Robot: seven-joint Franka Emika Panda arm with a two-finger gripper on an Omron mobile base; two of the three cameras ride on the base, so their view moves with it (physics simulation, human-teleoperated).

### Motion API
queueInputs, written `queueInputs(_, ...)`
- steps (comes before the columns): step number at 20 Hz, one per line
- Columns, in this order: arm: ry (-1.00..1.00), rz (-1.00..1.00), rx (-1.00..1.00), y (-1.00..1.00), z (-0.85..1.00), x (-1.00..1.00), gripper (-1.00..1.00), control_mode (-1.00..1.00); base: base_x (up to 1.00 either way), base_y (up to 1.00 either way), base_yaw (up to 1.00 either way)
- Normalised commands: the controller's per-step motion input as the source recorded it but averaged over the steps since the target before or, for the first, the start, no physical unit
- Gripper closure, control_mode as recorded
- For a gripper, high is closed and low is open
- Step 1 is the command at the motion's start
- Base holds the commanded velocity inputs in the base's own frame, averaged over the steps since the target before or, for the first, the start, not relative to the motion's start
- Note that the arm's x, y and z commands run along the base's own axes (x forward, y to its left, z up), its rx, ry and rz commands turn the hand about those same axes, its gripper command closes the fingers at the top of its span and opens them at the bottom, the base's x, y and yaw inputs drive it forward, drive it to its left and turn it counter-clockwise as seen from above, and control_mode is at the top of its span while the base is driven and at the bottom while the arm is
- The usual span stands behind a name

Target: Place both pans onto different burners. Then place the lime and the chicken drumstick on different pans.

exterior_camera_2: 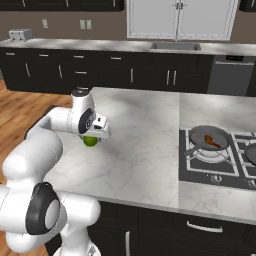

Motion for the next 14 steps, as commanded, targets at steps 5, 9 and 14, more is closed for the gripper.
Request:
queueInputs(5,0.08,0.0,0.0,-0.01,0.31,-0.18,1.0,-1.0,0.0,0.0,0.0)
queueInputs(9,0.07,0.0,0.0,0.0,0.24,-0.28,1.0,-1.0,0.0,0.0,0.0)
queueInputs(14,0.03,0.0,-0.01,0.0,0.14,-0.38,1.0,-1.0,0.0,0.0,0.0)
